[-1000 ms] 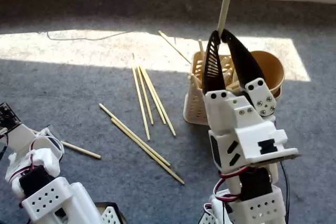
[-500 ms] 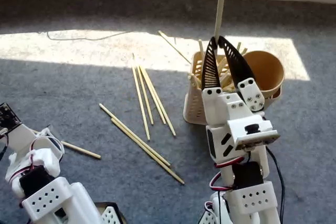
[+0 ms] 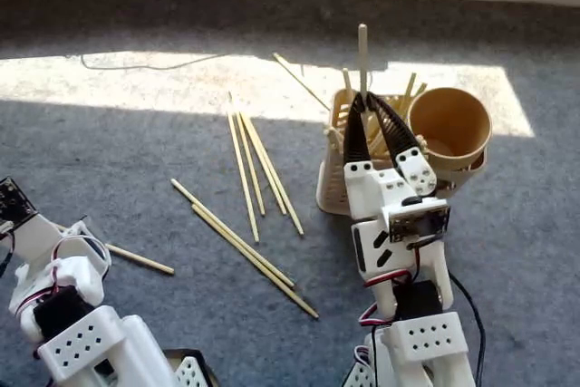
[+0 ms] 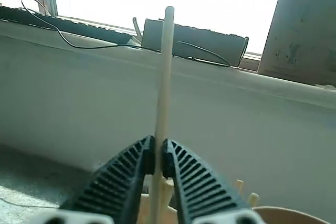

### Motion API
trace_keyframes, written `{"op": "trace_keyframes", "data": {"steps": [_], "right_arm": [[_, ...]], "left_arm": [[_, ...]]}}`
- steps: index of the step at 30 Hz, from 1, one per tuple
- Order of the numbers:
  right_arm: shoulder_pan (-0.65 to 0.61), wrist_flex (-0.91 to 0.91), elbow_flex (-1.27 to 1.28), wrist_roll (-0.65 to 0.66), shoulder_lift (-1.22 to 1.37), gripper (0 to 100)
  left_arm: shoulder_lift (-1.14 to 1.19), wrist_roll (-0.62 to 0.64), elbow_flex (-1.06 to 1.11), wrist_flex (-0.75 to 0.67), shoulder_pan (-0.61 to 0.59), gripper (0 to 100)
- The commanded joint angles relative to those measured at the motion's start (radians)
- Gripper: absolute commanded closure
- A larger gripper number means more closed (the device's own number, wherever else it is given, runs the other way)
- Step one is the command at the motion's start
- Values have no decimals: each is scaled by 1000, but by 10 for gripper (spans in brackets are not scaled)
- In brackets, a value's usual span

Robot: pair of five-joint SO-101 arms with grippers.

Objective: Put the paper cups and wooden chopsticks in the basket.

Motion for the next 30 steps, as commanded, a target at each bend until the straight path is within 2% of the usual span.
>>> {"op": "trace_keyframes", "data": {"steps": [1, 6, 12, 17, 24, 30], "right_arm": [[39, -28, 18, -8, -18, 981], [42, -19, 15, -9, -19, 875], [42, 2, -42, -112, -19, 875], [42, 251, -234, -224, -19, 875], [36, 740, -624, -425, -13, 875], [7, 885, -789, -456, -12, 875]], "left_arm": [[-8, 0, -4, -17, -15, 790], [-8, 0, -4, -17, -15, 790], [-8, 0, -4, -17, -15, 790], [-8, 0, -4, -17, -13, 790], [-8, 0, -4, -18, -13, 790], [-8, 0, -2, -18, -8, 790]]}}
